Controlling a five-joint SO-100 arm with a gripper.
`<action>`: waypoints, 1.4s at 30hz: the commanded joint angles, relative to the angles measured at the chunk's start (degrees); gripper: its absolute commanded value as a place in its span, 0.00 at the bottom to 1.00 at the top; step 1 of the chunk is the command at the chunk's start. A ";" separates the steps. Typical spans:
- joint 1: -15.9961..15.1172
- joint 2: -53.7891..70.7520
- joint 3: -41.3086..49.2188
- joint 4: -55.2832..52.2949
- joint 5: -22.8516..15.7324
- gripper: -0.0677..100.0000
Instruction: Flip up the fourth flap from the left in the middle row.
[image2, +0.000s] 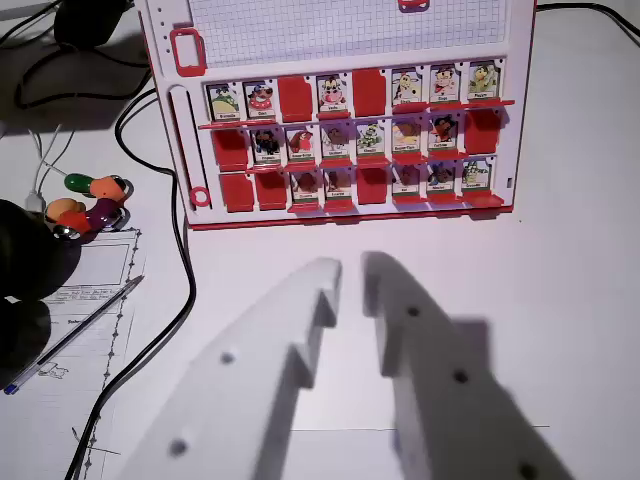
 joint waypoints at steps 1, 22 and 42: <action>0.70 0.79 -4.75 -0.35 -0.35 0.02; 0.79 -2.29 -7.91 -0.35 0.35 0.02; 0.79 -26.63 -31.73 11.07 6.15 0.02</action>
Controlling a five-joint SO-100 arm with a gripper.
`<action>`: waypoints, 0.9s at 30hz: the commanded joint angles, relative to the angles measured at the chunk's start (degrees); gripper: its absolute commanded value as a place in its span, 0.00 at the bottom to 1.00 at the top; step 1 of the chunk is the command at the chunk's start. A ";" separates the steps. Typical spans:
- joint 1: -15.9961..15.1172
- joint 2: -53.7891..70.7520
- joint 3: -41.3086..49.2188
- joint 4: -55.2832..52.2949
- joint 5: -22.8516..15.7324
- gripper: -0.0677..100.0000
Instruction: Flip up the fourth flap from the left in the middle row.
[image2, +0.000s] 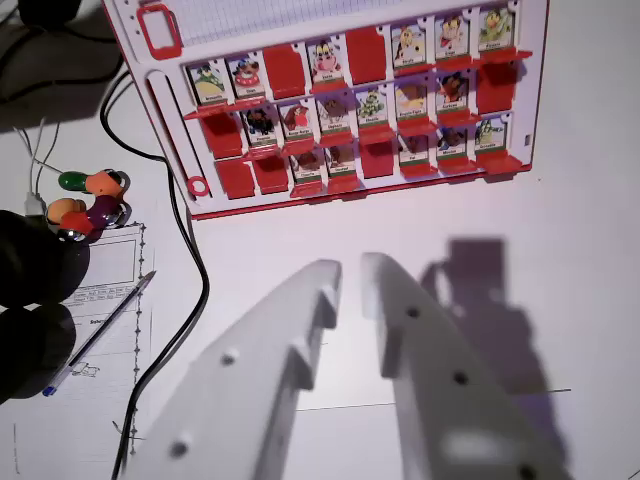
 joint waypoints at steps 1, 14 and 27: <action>0.00 -4.83 -9.23 1.23 0.97 0.02; 0.09 -25.49 -26.81 8.70 5.71 0.02; -0.44 -45.26 -42.45 12.13 8.00 0.02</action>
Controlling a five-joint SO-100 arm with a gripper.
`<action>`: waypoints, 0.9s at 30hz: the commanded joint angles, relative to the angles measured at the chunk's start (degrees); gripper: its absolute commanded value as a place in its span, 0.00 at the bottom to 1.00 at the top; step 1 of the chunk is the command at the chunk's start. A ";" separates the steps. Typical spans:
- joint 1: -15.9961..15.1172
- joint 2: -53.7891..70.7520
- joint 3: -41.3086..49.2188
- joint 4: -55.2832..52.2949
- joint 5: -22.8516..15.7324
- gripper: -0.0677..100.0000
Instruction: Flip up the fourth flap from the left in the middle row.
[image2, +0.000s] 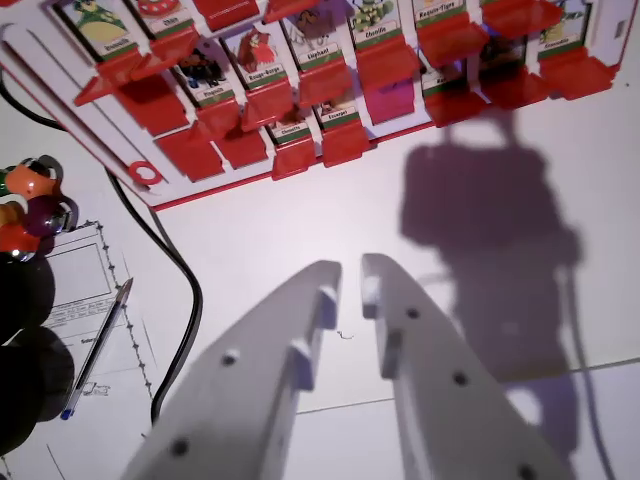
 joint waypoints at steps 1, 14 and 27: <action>-0.44 -2.64 -7.91 0.09 -0.09 0.02; -1.14 -18.11 -16.61 -3.78 -0.97 0.02; -1.32 -28.92 -22.68 -5.98 -0.97 0.02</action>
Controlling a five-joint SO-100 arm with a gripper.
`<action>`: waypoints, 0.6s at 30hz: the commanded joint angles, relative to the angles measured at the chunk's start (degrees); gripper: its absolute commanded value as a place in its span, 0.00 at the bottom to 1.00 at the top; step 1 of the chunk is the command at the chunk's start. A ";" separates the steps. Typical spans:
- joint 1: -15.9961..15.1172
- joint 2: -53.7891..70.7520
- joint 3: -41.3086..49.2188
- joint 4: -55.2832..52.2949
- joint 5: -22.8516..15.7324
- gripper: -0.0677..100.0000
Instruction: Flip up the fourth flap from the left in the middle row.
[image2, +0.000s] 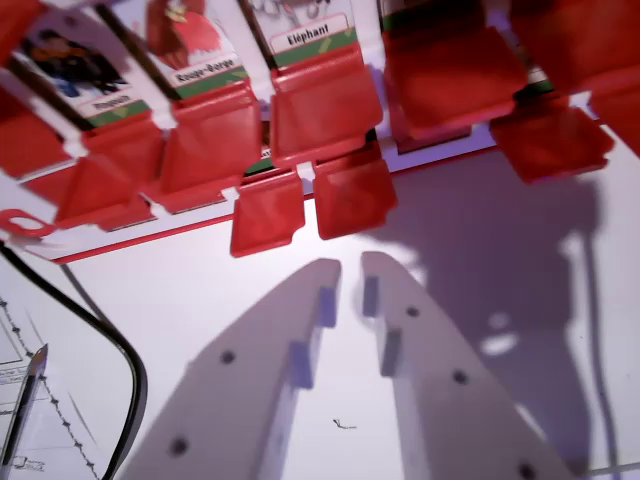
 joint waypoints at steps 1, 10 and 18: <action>-0.44 0.53 -6.06 -1.93 -0.35 0.02; -0.26 -2.81 -7.47 -4.39 0.09 0.02; -0.26 -5.19 -8.96 -5.54 0.26 0.02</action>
